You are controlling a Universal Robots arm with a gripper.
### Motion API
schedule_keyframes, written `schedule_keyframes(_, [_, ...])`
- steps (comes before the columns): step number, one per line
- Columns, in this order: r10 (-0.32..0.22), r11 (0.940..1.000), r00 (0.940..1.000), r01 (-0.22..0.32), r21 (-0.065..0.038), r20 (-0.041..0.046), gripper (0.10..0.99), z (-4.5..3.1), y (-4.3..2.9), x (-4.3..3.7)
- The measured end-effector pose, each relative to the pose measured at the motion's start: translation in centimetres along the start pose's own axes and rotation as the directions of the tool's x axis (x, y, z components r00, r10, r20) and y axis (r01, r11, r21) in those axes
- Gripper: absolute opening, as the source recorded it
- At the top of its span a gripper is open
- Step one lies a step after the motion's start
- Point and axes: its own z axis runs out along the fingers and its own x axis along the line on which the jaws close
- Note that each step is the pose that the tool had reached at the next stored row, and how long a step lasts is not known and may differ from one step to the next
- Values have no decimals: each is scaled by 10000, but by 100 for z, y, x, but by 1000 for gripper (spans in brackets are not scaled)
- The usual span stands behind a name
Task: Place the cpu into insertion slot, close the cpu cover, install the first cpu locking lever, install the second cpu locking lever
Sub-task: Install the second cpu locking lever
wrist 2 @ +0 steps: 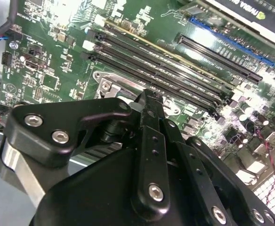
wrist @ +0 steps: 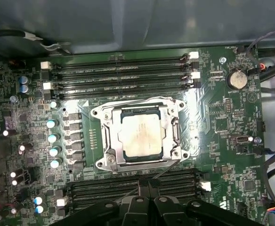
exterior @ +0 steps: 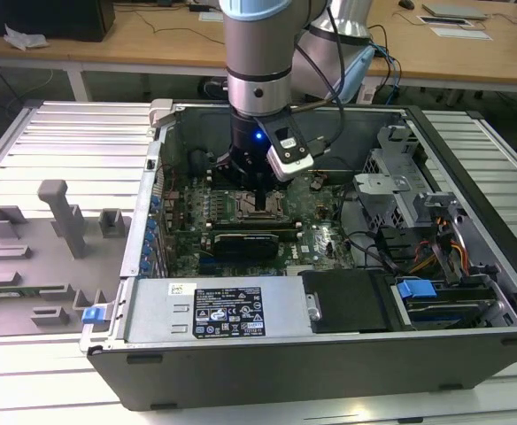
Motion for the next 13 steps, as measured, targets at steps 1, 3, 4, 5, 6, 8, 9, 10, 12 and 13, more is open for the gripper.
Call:
schedule_keyframes(1, [4,10000,10000,-4,-66,-7,106,4,-12,8])
schedule_keyframes(3, [15,9998,10000,-16,-211,-20,106,13,-38,26])
schedule_keyframes(4, [23,9995,10000,-24,-314,-31,106,20,-55,37])
schedule_keyframes(5, [32,9991,10000,-34,-414,-40,106,30,-72,51])
schedule_keyframes(6, [32,9990,10000,-34,-439,-42,106,36,-78,52])
schedule_keyframes(8, [35,9990,10000,-37,-456,-44,106,40,-79,53])
schedule_keyframes(9, [35,9990,10000,-37,-456,-44,106,39,-79,53])
schedule_keyframes(10, [35,9990,10000,-37,-456,-44,106,39,-79,53])
schedule_keyframes(12, [38,9988,10000,-40,-485,-47,106,50,-82,57])
schedule_keyframes(13, [39,9988,10000,-41,-497,-48,106,56,-85,61])
